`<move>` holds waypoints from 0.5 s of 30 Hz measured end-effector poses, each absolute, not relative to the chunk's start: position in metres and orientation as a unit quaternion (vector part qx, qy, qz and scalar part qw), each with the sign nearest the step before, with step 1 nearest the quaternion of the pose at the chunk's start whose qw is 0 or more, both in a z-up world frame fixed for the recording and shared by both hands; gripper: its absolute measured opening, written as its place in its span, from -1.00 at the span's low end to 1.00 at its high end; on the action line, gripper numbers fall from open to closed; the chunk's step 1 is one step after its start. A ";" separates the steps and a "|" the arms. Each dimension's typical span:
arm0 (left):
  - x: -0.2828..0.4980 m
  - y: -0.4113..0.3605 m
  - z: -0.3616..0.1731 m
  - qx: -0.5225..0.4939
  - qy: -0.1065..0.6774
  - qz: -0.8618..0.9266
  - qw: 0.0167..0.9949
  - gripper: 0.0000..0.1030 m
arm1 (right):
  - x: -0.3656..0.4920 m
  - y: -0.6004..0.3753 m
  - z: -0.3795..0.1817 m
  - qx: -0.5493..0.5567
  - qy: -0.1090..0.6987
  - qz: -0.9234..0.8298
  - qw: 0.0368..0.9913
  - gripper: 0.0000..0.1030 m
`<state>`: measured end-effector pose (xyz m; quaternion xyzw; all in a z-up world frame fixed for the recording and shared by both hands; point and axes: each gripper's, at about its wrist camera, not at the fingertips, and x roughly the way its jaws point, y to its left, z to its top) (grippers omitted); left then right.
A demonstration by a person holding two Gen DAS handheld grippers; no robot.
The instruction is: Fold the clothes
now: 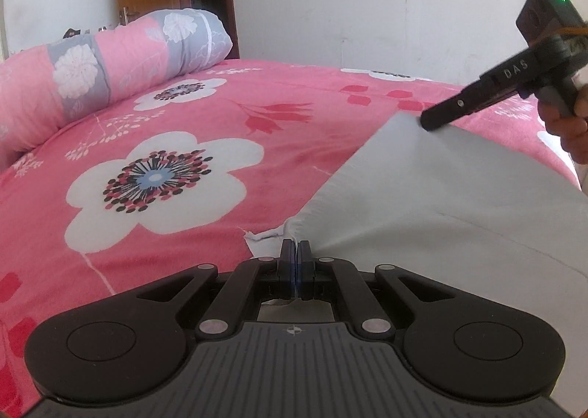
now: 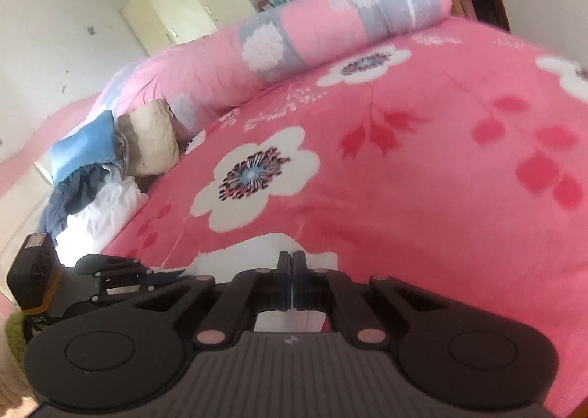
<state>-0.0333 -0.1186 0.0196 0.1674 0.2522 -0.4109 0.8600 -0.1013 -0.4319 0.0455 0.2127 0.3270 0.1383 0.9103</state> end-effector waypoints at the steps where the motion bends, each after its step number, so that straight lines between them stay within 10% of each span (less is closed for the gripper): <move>1: -0.033 -0.119 0.019 0.168 0.253 -0.411 0.860 -1.00 | -0.099 -0.432 0.046 0.218 0.328 0.136 0.909 -0.99; 9: -0.032 -0.122 0.021 0.176 0.262 -0.403 0.859 -0.95 | -0.126 -0.475 0.028 0.305 0.314 0.044 0.898 -0.87; 13: -0.029 -0.120 0.031 0.176 0.269 -0.374 0.870 0.08 | -0.175 -0.479 0.030 0.301 0.307 0.011 0.903 -0.87; 15: -0.030 -0.110 0.044 0.165 0.266 -0.360 0.879 0.24 | -0.206 -0.473 0.034 0.284 0.302 -0.007 0.910 -0.87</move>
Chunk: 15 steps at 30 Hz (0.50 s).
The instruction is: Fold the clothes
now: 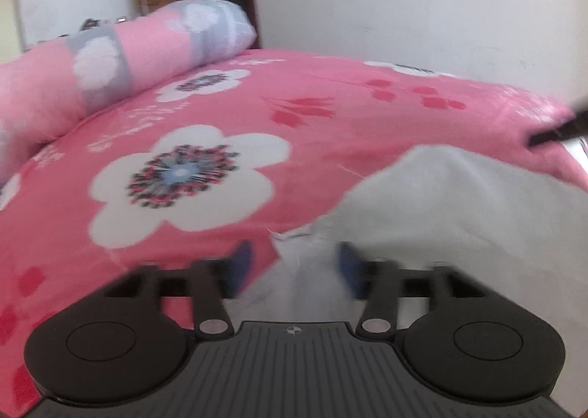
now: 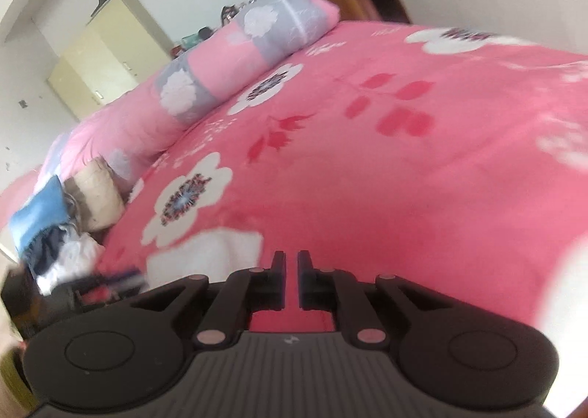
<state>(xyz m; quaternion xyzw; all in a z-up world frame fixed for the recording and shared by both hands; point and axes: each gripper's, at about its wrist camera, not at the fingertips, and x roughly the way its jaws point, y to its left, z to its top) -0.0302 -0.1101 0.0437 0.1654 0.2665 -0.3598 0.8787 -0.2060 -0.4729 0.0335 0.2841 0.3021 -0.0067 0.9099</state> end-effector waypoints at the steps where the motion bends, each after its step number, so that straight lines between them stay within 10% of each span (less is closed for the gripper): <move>1: -0.034 -0.102 0.052 0.158 0.266 -0.352 0.883 0.27 | -0.219 -0.467 0.037 0.272 0.299 -0.013 0.915 -0.87; 15: -0.232 -0.005 0.078 -0.013 0.281 -0.345 0.895 0.35 | -0.319 -0.280 0.059 0.008 0.261 0.101 0.960 -0.87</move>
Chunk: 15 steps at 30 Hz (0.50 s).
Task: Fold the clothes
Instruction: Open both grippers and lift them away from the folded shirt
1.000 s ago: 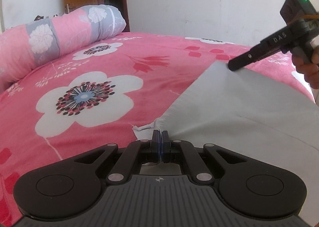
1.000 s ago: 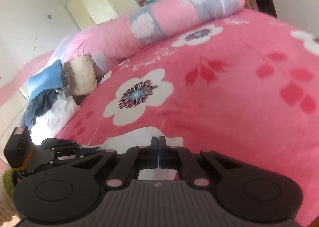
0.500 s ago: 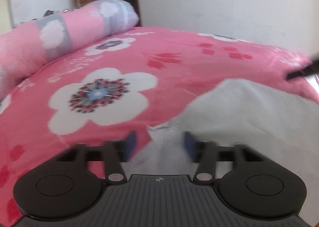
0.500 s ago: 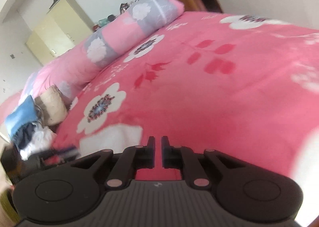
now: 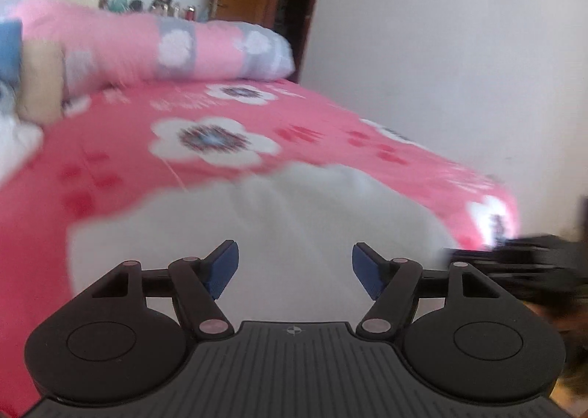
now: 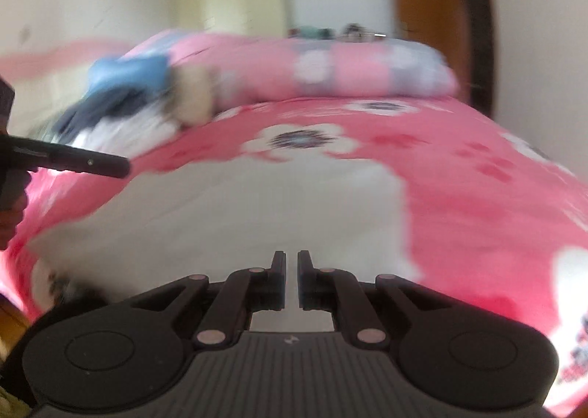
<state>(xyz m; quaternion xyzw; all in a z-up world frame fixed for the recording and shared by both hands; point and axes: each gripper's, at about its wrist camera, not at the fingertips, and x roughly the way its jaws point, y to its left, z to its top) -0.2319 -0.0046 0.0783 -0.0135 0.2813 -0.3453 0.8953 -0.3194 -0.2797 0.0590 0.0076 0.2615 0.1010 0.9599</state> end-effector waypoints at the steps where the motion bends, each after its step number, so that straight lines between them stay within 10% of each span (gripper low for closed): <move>1: -0.238 -0.007 0.068 -0.017 0.293 -0.347 0.891 0.34 | -0.315 -0.267 0.056 -0.007 0.267 0.111 0.957 -0.87; 5: -0.235 0.002 0.036 -0.006 0.341 -0.287 0.895 0.12 | -0.302 -0.250 0.040 -0.046 0.291 0.109 0.949 -0.88; 15: -0.238 0.054 0.054 -0.097 0.320 -0.275 0.901 0.28 | -0.324 -0.354 0.045 0.059 0.331 -0.081 0.938 -0.87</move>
